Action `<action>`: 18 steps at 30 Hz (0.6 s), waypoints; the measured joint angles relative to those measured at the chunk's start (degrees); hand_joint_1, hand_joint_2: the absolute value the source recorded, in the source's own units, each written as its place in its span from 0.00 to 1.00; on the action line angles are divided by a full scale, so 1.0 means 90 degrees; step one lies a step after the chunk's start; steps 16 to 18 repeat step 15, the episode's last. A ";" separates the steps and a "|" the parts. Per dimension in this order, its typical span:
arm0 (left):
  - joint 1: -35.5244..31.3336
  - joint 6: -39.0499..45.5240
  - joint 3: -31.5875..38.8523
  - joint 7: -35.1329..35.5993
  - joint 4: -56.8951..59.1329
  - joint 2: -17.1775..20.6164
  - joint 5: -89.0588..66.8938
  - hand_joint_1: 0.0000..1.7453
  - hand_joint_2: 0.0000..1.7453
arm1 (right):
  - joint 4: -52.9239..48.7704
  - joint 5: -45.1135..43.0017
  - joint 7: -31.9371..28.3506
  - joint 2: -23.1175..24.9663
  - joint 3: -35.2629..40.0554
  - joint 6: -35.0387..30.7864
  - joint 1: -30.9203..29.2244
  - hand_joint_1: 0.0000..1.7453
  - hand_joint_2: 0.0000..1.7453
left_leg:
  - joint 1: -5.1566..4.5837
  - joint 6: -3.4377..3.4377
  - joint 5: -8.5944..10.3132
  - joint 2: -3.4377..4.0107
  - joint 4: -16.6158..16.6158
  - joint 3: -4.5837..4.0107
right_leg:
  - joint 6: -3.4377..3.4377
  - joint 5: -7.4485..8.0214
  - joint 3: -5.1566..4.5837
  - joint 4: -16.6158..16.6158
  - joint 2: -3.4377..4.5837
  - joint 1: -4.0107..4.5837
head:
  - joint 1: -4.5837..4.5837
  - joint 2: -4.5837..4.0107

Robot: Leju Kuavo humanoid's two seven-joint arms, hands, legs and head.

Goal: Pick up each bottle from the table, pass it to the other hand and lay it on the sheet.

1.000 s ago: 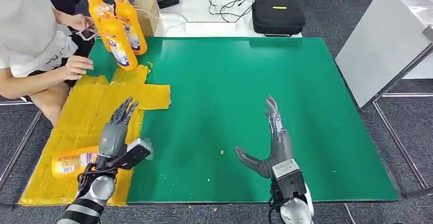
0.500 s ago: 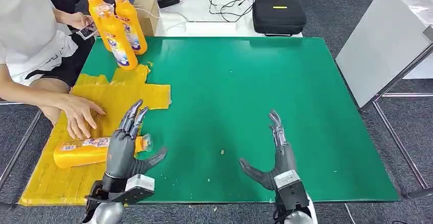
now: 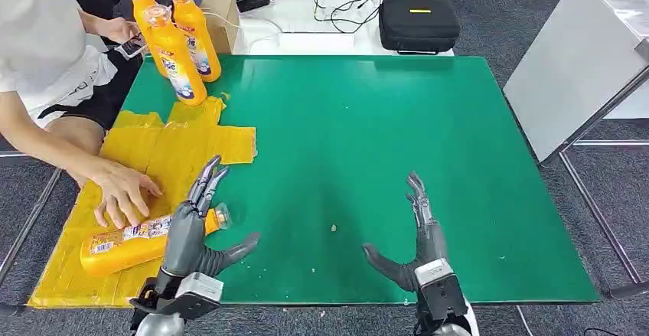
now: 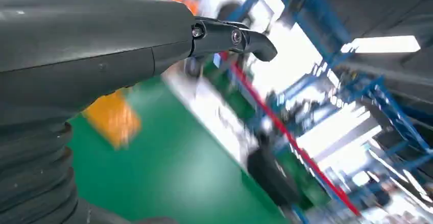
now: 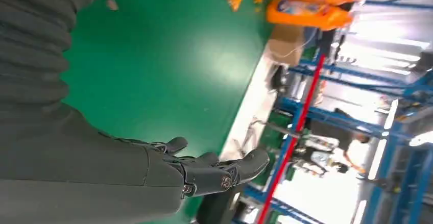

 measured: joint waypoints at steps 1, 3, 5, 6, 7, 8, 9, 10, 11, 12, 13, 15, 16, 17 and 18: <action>0.0108 -0.0272 0.0000 0.0054 -0.0090 0.0000 0.0362 0.00 1.00 | -0.0074 -0.0002 0.0002 -0.0025 -0.0059 -0.0034 0.0143 0.00 1.00 | -0.0001 0.0001 -0.0003 0.0000 0.0000 -0.0001 | -0.0002 -0.0003 0.0000 0.0000 0.0000 -0.0001 | 0.0000 0.0000; 0.0330 -0.0721 0.0000 0.0187 -0.0260 0.0002 0.0862 0.00 1.00 | -0.0256 -0.0056 0.0002 -0.0061 -0.0212 -0.0093 0.0454 0.00 1.00 | -0.0003 0.0001 -0.0012 0.0000 0.0000 -0.0003 | -0.0006 -0.0007 -0.0001 -0.0001 0.0000 -0.0002 | 0.0000 0.0000; 0.0581 -0.0854 -0.0002 0.0301 -0.0417 0.0002 0.1218 0.00 1.00 | -0.0461 -0.0126 0.0002 -0.0059 -0.0417 -0.0109 0.0782 0.00 1.00 | -0.0004 -0.0006 -0.0027 0.0002 0.0000 -0.0002 | -0.0013 -0.0015 -0.0002 -0.0002 0.0000 -0.0003 | 0.0000 0.0000; 0.0688 -0.0910 -0.0002 0.0357 -0.0459 0.0005 0.1471 0.00 1.00 | -0.0528 -0.0175 -0.0002 -0.0044 -0.0503 -0.0090 0.0923 0.00 1.00 | -0.0004 -0.0006 -0.0029 0.0003 0.0000 -0.0002 | -0.0014 -0.0016 -0.0002 -0.0002 0.0000 -0.0003 | -0.0002 0.0000; 0.0779 -0.0954 -0.0005 0.0415 -0.0485 0.0010 0.1728 0.00 1.00 | -0.0598 -0.0231 -0.0022 -0.0010 -0.0615 -0.0041 0.1043 0.00 1.00 | -0.0004 -0.0006 -0.0032 0.0003 0.0000 -0.0002 | -0.0015 -0.0018 -0.0003 -0.0002 0.0000 -0.0002 | 0.0000 0.0000; 0.0855 -0.0959 -0.0005 0.0516 -0.0488 0.0015 0.1899 0.00 1.00 | -0.0656 -0.0287 -0.0054 0.0024 -0.0732 0.0029 0.1140 0.00 1.00 | -0.0003 -0.0005 -0.0033 0.0004 0.0000 -0.0001 | -0.0014 -0.0020 -0.0004 -0.0003 0.0000 -0.0002 | 0.0000 0.0000; 0.0895 -0.0993 -0.0005 0.0813 -0.0473 0.0024 0.2044 0.00 1.00 | -0.0695 -0.0391 -0.0073 0.0078 -0.0841 0.0122 0.1207 0.00 1.00 | -0.0003 -0.0006 -0.0035 0.0004 -0.0001 -0.0001 | -0.0015 -0.0022 -0.0004 -0.0003 0.0000 -0.0002 | 0.0000 0.0000; 0.0892 -0.1022 -0.0002 0.1177 -0.0393 0.0039 0.2143 0.00 1.00 | -0.0707 -0.0464 -0.0075 0.0136 -0.0931 0.0211 0.1240 0.00 1.00 | -0.0002 -0.0007 -0.0035 0.0003 -0.0002 0.0001 | -0.0016 -0.0023 -0.0003 -0.0003 0.0001 0.0000 | -0.0002 0.0000; 0.0877 -0.1071 0.0005 0.1346 -0.0205 0.0058 0.2275 0.00 1.00 | -0.0705 -0.0469 -0.0075 0.0192 -0.0994 0.0265 0.1246 0.00 1.00 | 0.0000 -0.0007 -0.0035 0.0005 -0.0002 0.0004 | -0.0018 -0.0024 -0.0002 -0.0003 0.0001 0.0001 | 0.0000 0.0000; 0.0879 -0.1116 0.0026 0.1327 -0.0040 0.0073 0.2421 0.00 1.00 | -0.0705 -0.0449 -0.0075 0.0235 -0.1032 0.0282 0.1250 0.00 1.00 | 0.0002 -0.0008 -0.0034 0.0010 -0.0003 0.0007 | -0.0022 -0.0022 -0.0002 -0.0002 0.0002 0.0004 | -0.0002 0.0000; 0.0889 -0.1158 0.0066 0.1287 0.0071 0.0083 0.2520 0.00 1.00 | -0.0700 -0.0440 -0.0075 0.0267 -0.1052 0.0284 0.1260 0.00 1.00 | 0.0004 -0.0010 -0.0033 0.0013 -0.0003 0.0007 | -0.0024 -0.0020 -0.0001 -0.0002 0.0002 0.0006 | 0.0000 0.0000; 0.0934 -0.1206 0.0168 0.1222 0.0236 0.0085 0.2651 0.00 1.00 | -0.0673 -0.0435 -0.0075 0.0316 -0.1100 0.0277 0.1297 0.00 1.00 | 0.0004 -0.0012 -0.0030 0.0012 -0.0003 0.0009 | -0.0024 -0.0019 0.0001 -0.0001 0.0002 0.0006 | 0.0000 0.0000; 0.0934 -0.1206 0.0168 0.1222 0.0236 0.0085 0.2651 0.00 1.00 | -0.0673 -0.0435 -0.0075 0.0316 -0.1100 0.0277 0.1297 0.00 1.00 | 0.0004 -0.0012 -0.0030 0.0012 -0.0003 0.0009 | -0.0024 -0.0019 0.0001 -0.0001 0.0002 0.0006 | 0.0000 0.0000; 0.0934 -0.1206 0.0168 0.1222 0.0236 0.0085 0.2651 0.00 1.00 | -0.0673 -0.0435 -0.0075 0.0316 -0.1100 0.0277 0.1297 0.00 1.00 | 0.0004 -0.0012 -0.0030 0.0012 -0.0003 0.0009 | -0.0024 -0.0019 0.0001 -0.0001 0.0002 0.0006 | 0.0000 0.0000; 0.0934 -0.1206 0.0168 0.1222 0.0236 0.0085 0.2651 0.00 1.00 | -0.0673 -0.0435 -0.0075 0.0316 -0.1100 0.0277 0.1297 0.00 1.00 | 0.0004 -0.0012 -0.0030 0.0012 -0.0003 0.0009 | -0.0024 -0.0019 0.0001 -0.0001 0.0002 0.0006 | 0.0000 0.0000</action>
